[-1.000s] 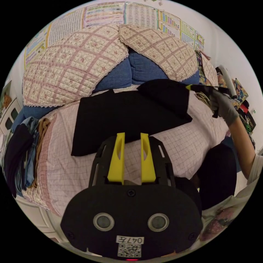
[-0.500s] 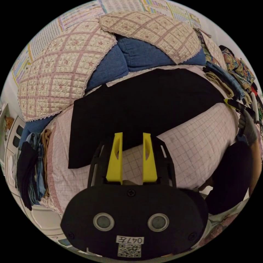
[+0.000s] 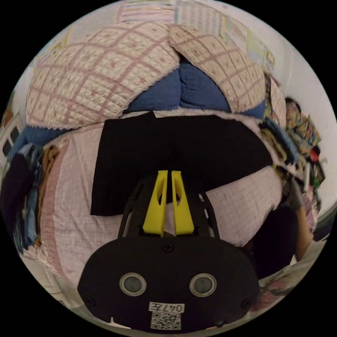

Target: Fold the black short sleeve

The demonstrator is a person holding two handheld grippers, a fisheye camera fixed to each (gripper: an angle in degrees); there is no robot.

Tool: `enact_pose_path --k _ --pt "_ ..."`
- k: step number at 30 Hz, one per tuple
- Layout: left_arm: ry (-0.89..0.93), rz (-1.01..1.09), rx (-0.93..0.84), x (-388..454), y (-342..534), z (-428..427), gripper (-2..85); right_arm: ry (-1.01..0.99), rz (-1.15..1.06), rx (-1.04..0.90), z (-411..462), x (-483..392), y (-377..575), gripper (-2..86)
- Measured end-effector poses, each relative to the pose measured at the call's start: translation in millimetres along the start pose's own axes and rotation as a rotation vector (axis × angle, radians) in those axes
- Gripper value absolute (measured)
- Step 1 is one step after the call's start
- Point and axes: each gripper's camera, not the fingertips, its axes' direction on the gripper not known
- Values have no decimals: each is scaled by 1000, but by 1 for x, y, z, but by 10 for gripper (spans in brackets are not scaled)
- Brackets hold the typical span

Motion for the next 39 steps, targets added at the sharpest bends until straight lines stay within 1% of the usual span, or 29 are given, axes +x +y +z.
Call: enact_pose_path --k 1,3,4,5,6,7,9,11,14,18,20,23,25,27,29,30,31,33,35,37,39 --pt "36 -47 21 -23 2 -8 -5 -4 2 0 -4 3 -3 -11" --pt "138 -262 120 -125 22 -50 -8 -5 2 0 -10 6 -9 -11" --pt "144 -316 146 -151 30 -62 -8 -2 0 1 -14 7 -12 -11" --pt "121 -409 189 -197 50 -86 -8 3 -2 1 -18 8 -15 -11" --pt "58 -490 212 -236 74 -109 -8 7 -3 2 -19 8 -16 -11" --pt "20 -526 216 -253 86 -119 -8 13 -6 3 -23 8 -19 -11" --pt "-120 -622 197 -309 130 -147 -8 19 -9 6 -27 8 -23 -11" --pt "-181 -655 153 -342 155 -155 -8 21 -9 5 -33 8 -29 -11" --pt "-139 -665 80 -383 182 -148 -7 21 -8 2 -39 7 -36 -12" --pt "-200 -678 -13 -409 202 -142 -1 18 -5 -1 -46 3 -43 -11" --pt "-199 -670 -12 -410 210 -149 11 14 -1 -6 -50 0 -47 -10" --pt "-236 -643 58 -391 227 -178 41 5 -16 -18 -55 -7 -53 1" --pt "-272 -576 104 -363 236 -199 48 9 -30 -30 -60 -15 -56 24" --pt "-301 -442 152 -310 247 -224 48 49 -56 -13 -71 -26 -60 53" --pt "-280 -331 174 -263 256 -237 43 164 -128 51 -87 -49 -67 74" --pt "-253 -269 194 -230 263 -244 33 185 -149 63 -89 -55 -70 73" --pt "-239 -245 209 -215 267 -247 29 201 -200 72 -92 -66 -78 73" --pt "-174 -184 305 -158 286 -257 6 185 -294 60 -89 -85 -93 69" --pt "-125 -157 354 -126 297 -259 -3 166 -428 25 -75 -108 -117 64" --pt "-97 -142 358 -102 302 -255 -6 180 -512 -6 -59 -124 -135 61" --pt "-100 -143 359 -77 309 -246 -8 221 -549 -35 -39 -136 -152 63"
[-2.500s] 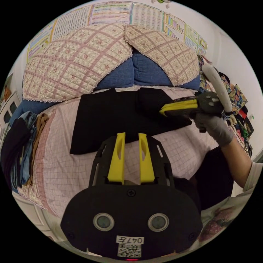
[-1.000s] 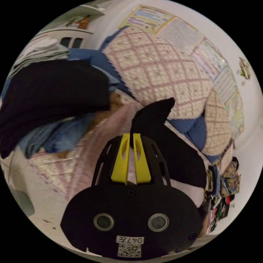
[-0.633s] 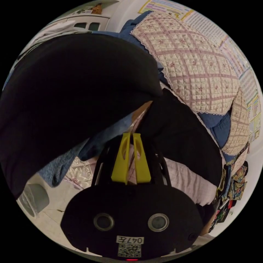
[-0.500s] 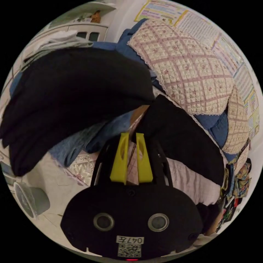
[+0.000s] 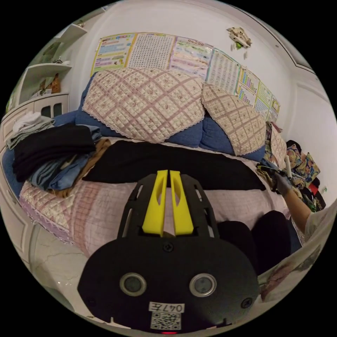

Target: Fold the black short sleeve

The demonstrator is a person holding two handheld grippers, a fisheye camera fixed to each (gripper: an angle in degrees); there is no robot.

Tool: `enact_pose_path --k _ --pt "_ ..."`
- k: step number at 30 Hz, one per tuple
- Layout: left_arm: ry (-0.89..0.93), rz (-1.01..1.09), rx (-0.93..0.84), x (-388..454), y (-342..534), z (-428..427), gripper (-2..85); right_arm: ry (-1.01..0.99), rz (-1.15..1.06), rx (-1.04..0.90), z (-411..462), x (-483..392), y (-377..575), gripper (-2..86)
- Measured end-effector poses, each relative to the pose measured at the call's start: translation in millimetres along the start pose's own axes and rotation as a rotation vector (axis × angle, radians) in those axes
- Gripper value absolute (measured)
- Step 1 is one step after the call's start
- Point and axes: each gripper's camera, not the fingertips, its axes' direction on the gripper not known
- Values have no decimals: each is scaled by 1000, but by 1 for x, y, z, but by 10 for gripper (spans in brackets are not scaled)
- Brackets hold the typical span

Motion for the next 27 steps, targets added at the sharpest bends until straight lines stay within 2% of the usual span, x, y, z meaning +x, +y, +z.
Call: enact_pose_path --k 5,8,11,16,23,27 --pt "-141 12 108 35 32 -6 -9 12 -89 -127 47 -10 -54 62" --pt "-78 64 85 43 40 2 -7 -38 -72 -207 66 -9 -70 52" --pt "-59 28 59 38 51 13 1 -103 -60 -258 72 -12 -76 9" --pt "-48 -36 66 25 76 16 6 -118 -89 -97 24 -32 -67 -10" --pt "21 -147 50 -12 124 18 18 -474 -382 145 -109 -75 12 -8" --pt "95 -242 28 -45 158 29 40 -584 -391 152 -148 -79 65 -11"
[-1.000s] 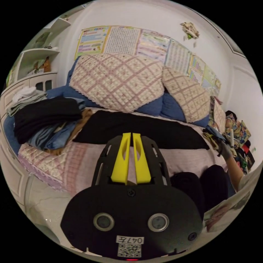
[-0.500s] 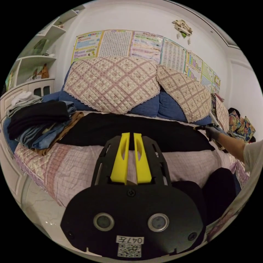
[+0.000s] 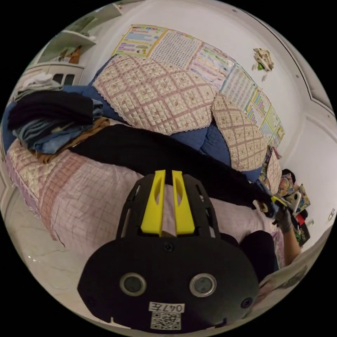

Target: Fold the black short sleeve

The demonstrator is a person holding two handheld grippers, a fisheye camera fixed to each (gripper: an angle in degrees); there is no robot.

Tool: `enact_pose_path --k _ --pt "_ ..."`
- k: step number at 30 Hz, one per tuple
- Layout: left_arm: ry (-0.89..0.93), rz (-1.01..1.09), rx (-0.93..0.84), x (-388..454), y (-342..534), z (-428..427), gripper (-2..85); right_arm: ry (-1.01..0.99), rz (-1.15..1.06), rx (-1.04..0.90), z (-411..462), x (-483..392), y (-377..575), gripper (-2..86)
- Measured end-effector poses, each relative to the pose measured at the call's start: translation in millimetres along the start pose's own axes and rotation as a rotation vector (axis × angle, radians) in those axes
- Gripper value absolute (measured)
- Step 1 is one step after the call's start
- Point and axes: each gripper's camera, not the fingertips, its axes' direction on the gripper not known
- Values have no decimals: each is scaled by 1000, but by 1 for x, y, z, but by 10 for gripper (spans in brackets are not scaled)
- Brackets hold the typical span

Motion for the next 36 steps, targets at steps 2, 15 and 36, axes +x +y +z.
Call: enact_pose_path --k 2,15,36 --pt "26 -31 -19 -17 11 7 52 -20 31 0 -12 -19 21 -11" --pt "-92 -255 -38 -152 35 61 73 79 99 -120 -12 -54 30 -11" --pt "-122 -482 -118 -310 9 232 -1 194 211 -186 8 -34 1 -12"
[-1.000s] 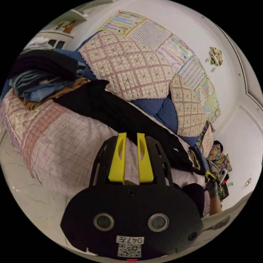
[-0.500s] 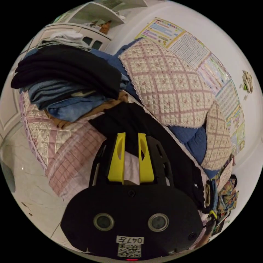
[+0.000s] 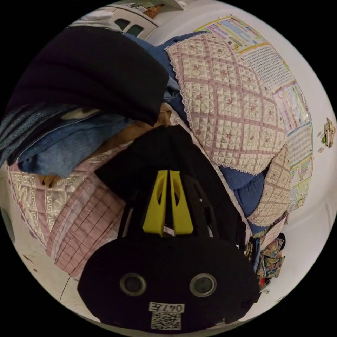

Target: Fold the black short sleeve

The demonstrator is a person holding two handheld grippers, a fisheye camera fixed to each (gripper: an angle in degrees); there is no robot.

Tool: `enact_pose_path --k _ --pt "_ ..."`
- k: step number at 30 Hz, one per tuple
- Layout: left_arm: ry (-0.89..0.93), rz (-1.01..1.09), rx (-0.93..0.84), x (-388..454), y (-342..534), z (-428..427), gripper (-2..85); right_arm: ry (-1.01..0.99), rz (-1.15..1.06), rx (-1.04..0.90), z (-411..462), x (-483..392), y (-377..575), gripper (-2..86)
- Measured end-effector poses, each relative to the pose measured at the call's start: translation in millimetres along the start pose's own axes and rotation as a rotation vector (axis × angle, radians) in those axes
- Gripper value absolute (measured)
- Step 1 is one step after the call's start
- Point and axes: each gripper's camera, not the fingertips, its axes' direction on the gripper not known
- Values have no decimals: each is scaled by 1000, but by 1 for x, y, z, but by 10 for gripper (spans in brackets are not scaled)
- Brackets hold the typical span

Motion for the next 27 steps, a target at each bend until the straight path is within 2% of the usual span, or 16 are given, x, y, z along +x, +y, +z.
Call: enact_pose_path --k 7,11,15,21,24,27 --pt "12 107 105 31 15 -10 -10 31 29 72 0 11 -15 -12" --pt "37 204 174 58 47 -43 -10 60 32 85 -4 16 -22 -12" --pt "-53 288 154 72 92 -64 -9 47 23 65 -7 19 -23 -11" --pt "-285 395 -106 81 124 21 -3 -17 31 -120 33 32 -28 -11" --pt "-279 347 -126 88 126 57 23 -16 13 -268 68 37 -33 -5" --pt "-315 373 -91 119 125 65 78 95 10 -349 85 43 -39 21"
